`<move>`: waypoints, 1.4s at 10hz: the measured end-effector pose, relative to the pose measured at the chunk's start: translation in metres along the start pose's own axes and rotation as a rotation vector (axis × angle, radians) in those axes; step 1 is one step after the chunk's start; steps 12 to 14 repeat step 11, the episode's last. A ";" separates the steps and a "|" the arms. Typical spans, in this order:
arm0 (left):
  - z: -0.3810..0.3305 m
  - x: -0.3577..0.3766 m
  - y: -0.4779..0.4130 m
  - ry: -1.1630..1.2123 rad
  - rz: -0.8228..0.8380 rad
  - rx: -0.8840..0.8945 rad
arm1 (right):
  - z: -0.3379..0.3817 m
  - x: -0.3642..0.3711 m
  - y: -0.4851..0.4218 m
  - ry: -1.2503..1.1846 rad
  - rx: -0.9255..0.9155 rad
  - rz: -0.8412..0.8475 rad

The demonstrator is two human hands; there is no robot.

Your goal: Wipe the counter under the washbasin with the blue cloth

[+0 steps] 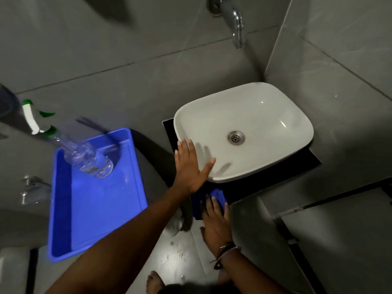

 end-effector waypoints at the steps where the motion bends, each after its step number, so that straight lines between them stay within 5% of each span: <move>1: 0.019 -0.005 0.038 0.054 -0.046 -0.004 | -0.001 -0.012 -0.003 0.079 -0.041 -0.066; 2: 0.057 -0.006 0.090 0.177 -0.079 -0.145 | 0.005 -0.025 -0.009 0.202 -0.132 -0.136; 3: 0.077 -0.010 0.111 0.385 -0.064 -0.245 | 0.011 -0.036 -0.014 0.009 -0.059 -0.113; 4: 0.104 -0.026 0.129 0.652 0.004 -0.352 | 0.012 -0.047 -0.017 -0.955 0.367 -0.089; 5: 0.123 -0.038 0.137 0.959 0.184 -0.420 | 0.050 -0.042 -0.025 -1.555 0.473 0.070; 6: 0.165 -0.076 0.148 1.187 0.223 -0.455 | 0.137 -0.050 -0.047 -1.898 0.351 0.409; 7: 0.209 -0.108 0.153 1.085 0.049 -0.540 | 0.189 -0.045 -0.060 -1.850 0.300 0.509; 8: 0.267 -0.129 0.161 0.727 -0.048 -0.662 | 0.231 -0.023 -0.084 -1.413 0.282 0.336; 11: 0.321 -0.146 0.162 0.041 -0.077 -0.716 | 0.272 0.005 -0.101 -0.667 0.275 0.219; 14: 0.321 -0.146 0.162 0.041 -0.077 -0.716 | 0.272 0.005 -0.101 -0.667 0.275 0.219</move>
Point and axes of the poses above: each hand's wrist, its own y-axis away from the middle knuckle, its own x-axis out of the palm, z = x × y, the point moved 7 cm from there along -y, towards the middle knuckle, and after that the axes turned 2 degrees about z, right-handed, at the moved point
